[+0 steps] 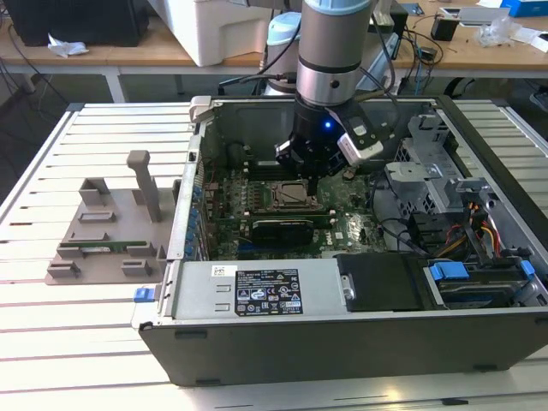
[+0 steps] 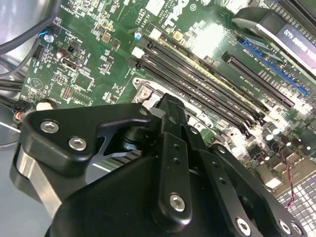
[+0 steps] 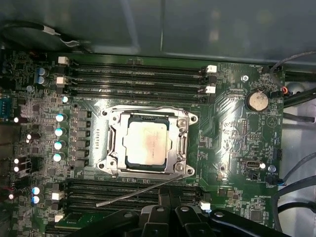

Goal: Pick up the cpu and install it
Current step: 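Install the second cpu locking lever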

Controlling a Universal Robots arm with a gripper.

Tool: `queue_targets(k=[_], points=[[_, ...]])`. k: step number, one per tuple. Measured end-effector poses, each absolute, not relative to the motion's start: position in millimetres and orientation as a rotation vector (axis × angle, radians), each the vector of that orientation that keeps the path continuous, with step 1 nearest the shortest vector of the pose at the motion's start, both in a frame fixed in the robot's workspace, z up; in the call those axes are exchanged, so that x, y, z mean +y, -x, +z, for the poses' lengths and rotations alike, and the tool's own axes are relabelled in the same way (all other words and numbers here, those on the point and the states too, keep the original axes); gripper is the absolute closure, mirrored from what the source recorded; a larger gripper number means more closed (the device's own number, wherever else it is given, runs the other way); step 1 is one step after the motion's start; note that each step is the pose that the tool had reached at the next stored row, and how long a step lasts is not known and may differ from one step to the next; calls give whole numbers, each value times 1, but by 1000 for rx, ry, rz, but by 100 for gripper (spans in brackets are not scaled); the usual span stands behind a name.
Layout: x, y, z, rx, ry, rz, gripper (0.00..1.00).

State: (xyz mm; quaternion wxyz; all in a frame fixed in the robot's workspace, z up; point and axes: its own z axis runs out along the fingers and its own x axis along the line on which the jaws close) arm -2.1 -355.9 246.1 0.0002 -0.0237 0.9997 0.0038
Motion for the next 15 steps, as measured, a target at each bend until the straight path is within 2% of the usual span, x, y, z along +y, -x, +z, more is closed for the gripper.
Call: queue_targets(k=[15], points=[[-364, 12, 232, 3140, 75, 14, 89]])
